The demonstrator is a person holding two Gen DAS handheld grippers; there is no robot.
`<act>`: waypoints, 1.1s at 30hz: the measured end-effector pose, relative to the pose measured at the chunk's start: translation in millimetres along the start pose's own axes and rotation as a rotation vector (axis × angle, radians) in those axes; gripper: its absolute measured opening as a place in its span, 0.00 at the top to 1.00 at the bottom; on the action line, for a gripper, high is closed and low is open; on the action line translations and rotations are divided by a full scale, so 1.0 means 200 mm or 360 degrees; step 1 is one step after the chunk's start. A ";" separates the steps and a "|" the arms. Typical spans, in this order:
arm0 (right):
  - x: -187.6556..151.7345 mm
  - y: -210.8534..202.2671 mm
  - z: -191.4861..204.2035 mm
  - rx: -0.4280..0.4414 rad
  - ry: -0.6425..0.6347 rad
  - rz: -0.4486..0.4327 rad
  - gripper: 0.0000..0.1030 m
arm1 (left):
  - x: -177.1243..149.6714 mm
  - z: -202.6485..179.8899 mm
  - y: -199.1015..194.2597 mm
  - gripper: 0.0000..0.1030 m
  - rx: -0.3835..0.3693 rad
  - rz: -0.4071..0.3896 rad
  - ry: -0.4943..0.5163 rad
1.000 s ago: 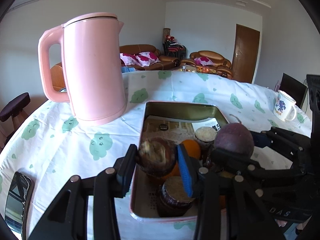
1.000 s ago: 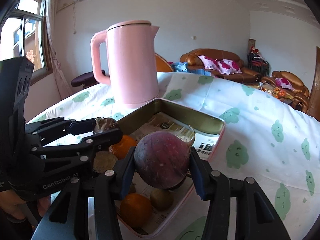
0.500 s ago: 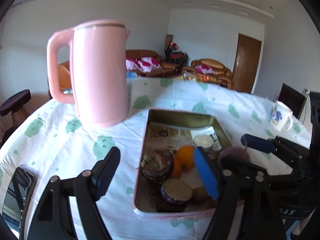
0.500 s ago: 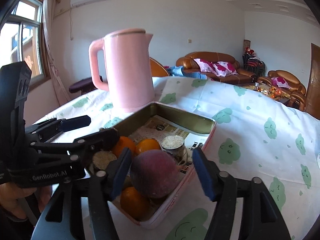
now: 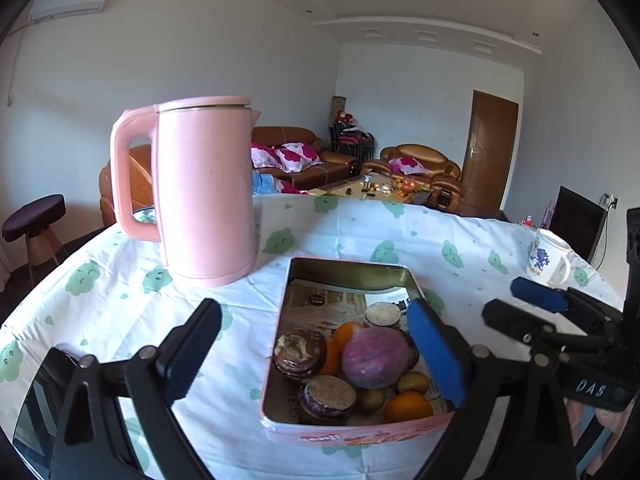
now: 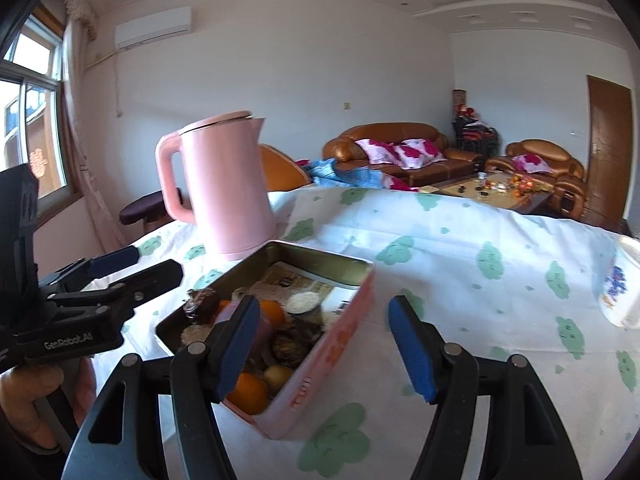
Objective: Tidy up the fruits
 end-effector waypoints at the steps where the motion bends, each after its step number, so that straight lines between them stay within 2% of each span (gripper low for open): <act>1: 0.00 -0.01 -0.01 -0.0017 0.0003 -0.0001 0.34 | 0.00 -0.01 -0.01 0.06 -0.0008 -0.0002 0.0007; 6: -0.01 -0.10 -0.09 -0.0081 0.0051 -0.0025 0.34 | -0.01 -0.06 -0.04 0.03 -0.0023 -0.0012 0.0039; 16: -0.02 -0.20 -0.11 -0.0131 0.0048 -0.0051 0.33 | -0.02 -0.14 -0.08 0.01 -0.0045 -0.0022 0.0107; 25: -0.02 -0.25 -0.14 -0.0173 0.0063 -0.0075 0.28 | -0.04 -0.18 -0.09 0.01 -0.0049 -0.0014 0.0146; 33: -0.03 -0.26 -0.18 -0.0189 0.0097 -0.0086 0.27 | -0.05 -0.19 -0.08 0.00 -0.0047 -0.0007 0.0148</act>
Point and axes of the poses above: each gripper's, at about its wrist camera, not at the fingertips, and y roughly the way its jaws point, z to its left, x to its top, the point moved 8 cm from there along y, roughly the way its jaws point, and after that the axes turned 8 degrees about -y, right-handed, at the moved point
